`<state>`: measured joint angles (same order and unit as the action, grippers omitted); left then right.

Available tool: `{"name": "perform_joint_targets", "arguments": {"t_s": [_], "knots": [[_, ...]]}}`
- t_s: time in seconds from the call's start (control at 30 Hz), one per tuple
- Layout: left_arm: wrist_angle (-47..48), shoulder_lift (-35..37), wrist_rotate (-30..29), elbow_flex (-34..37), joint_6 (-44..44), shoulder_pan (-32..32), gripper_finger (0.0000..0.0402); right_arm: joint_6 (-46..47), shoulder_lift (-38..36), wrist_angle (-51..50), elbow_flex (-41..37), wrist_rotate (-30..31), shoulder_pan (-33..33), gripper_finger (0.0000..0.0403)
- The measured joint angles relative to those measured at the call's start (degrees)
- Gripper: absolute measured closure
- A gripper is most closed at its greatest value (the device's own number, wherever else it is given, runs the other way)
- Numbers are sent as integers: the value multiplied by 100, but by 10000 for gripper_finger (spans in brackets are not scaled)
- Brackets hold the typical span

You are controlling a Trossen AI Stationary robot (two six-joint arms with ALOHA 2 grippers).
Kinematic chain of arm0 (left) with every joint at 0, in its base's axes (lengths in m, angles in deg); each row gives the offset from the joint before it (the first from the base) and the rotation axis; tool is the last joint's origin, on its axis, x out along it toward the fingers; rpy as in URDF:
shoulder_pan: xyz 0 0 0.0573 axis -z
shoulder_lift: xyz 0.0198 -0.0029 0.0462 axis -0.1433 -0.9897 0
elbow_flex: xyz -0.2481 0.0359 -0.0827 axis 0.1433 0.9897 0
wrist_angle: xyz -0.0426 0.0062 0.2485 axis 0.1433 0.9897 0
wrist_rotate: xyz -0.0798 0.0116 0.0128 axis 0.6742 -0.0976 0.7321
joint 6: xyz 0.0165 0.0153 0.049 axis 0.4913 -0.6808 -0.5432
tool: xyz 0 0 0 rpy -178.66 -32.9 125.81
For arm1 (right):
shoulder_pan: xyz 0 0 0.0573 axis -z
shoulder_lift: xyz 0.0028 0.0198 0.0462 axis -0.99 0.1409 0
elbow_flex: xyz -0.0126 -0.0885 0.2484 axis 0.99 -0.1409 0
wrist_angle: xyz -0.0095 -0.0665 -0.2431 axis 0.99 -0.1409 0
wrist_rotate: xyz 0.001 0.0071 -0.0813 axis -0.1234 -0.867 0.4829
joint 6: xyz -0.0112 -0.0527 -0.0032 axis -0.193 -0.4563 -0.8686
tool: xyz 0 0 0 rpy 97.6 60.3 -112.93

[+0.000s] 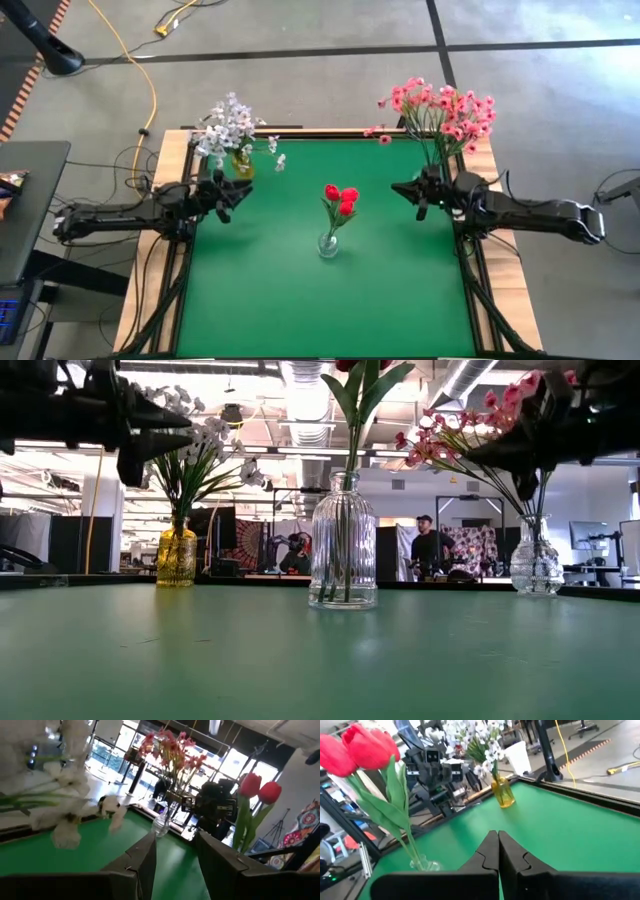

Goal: Sort flowers into vase by color
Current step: Return to Home Position

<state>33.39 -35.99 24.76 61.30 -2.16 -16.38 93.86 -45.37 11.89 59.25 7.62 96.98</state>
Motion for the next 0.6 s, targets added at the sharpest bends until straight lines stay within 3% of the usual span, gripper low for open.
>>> {"name": "perform_joint_targets", "arguments": {"t_s": [0.37,0.6], "knots": [[-38,403,32,495,171,0,275,60,-176,9,-538,-4,104,382],[324,865,2,589,190,0,281,-416,-389,5,-587,-27,230,382]]}}
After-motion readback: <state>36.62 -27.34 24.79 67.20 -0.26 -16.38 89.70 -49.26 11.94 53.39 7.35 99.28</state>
